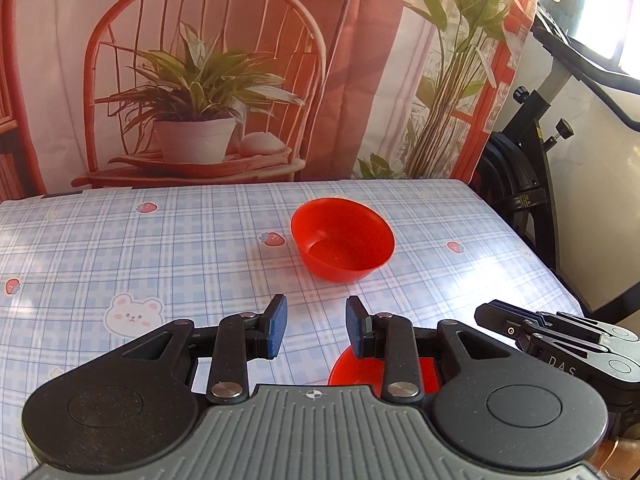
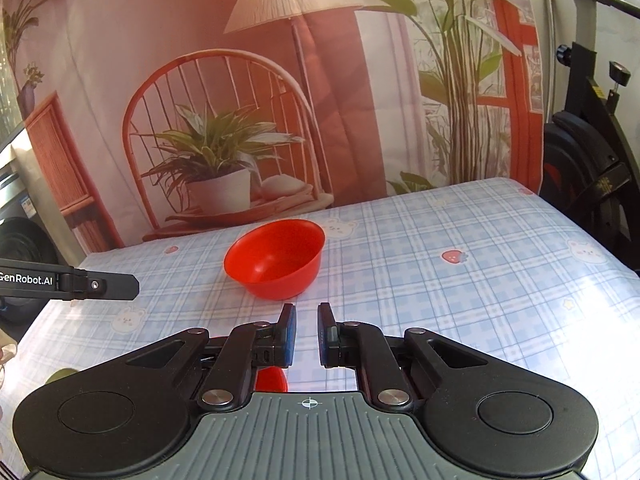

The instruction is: Organize plates and bowls

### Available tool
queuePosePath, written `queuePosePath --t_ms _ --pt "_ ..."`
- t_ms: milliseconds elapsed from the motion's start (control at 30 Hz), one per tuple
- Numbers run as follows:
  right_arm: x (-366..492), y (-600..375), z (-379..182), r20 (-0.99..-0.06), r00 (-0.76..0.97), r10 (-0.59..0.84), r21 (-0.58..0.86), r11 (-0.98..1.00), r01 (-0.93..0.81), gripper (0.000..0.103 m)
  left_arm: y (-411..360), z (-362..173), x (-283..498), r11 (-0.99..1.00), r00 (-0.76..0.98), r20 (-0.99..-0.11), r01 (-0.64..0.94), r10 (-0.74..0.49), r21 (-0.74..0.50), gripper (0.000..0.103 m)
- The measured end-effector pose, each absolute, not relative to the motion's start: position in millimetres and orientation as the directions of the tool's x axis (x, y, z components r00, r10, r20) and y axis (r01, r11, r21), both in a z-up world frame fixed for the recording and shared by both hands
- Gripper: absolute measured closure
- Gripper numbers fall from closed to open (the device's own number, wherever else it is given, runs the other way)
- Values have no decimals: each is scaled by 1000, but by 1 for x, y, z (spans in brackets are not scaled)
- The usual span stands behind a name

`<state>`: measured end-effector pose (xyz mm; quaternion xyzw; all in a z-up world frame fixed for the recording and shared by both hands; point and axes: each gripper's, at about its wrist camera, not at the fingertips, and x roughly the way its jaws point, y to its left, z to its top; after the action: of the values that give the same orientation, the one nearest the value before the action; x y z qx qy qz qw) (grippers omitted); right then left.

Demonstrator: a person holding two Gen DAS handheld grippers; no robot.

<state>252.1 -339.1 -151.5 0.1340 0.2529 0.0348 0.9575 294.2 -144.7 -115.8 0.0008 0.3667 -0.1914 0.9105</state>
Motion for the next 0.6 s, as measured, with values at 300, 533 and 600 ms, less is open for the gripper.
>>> queuePosePath --t_ms 300,533,600 --pt "306 -350 -156 -464 874 143 289 957 -4 93 -153 -131 335 914 648 -651 350 -396 -207 70" --pt "354 -348 -164 -477 864 163 299 954 -15 88 -159 -155 372 908 630 -656 331 -415 -256 70" --pt "365 -347 -166 -482 859 173 307 952 -19 87 -160 -163 384 905 618 -663 329 -423 -271 70"
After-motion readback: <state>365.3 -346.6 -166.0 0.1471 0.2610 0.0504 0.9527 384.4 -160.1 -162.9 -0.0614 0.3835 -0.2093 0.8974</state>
